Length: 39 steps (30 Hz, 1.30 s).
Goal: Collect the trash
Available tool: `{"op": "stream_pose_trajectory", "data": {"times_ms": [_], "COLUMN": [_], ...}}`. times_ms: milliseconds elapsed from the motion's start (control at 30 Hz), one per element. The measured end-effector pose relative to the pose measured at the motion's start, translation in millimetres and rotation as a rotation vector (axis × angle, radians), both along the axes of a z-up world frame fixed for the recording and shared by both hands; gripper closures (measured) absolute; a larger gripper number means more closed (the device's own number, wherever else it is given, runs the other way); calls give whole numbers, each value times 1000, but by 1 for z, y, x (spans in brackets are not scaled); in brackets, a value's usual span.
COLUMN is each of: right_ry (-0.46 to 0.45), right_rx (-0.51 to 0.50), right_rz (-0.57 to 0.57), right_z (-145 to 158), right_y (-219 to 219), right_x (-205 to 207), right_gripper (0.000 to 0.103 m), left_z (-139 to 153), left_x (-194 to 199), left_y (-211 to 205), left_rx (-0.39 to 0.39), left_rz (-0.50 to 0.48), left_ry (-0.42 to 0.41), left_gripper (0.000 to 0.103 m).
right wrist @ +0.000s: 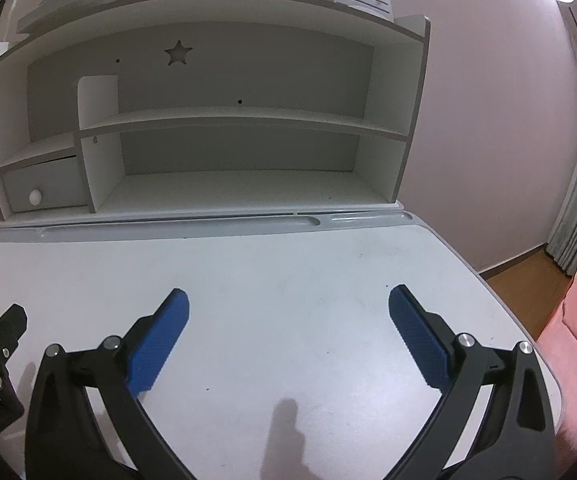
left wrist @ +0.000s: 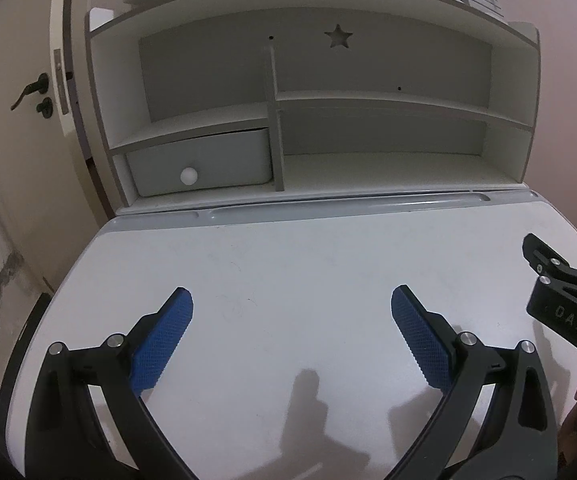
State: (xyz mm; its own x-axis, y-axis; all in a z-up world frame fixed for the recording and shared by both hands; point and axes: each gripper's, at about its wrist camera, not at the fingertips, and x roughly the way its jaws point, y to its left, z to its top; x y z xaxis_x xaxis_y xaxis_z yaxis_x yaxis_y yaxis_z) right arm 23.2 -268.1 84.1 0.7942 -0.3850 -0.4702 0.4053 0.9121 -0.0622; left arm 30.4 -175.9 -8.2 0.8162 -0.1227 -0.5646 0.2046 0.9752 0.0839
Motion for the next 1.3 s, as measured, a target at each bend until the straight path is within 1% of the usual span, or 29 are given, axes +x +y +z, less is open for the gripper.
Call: {"op": "stream_pose_trajectory", "data": {"times_ms": [133,367,733,1000,1300], "right_ry": [-4,0,4,2,3], "right_rx": [-11,4,9,-3,-5], "right_rz": [-7,-9,-4,-3,-1], "right_z": [0,-1,-2,-2,-2], "right_y": [1,-3,-4,-2,-1], "right_x": [-1,0,-2,-2,-2], "right_gripper": [6,6,6,6,6], "left_z": [0,1,1,2,2], "left_x": [-1,-3,-3,-4,-2], "left_y": [-1,-2,-1,0,0], "left_rx": [1,3,-9,-5,-15], "left_rz": [-2,-3,3,1,-12], "left_ry": [-2,-11,0,-10,11], "left_gripper": [7,7,7,6,6]}}
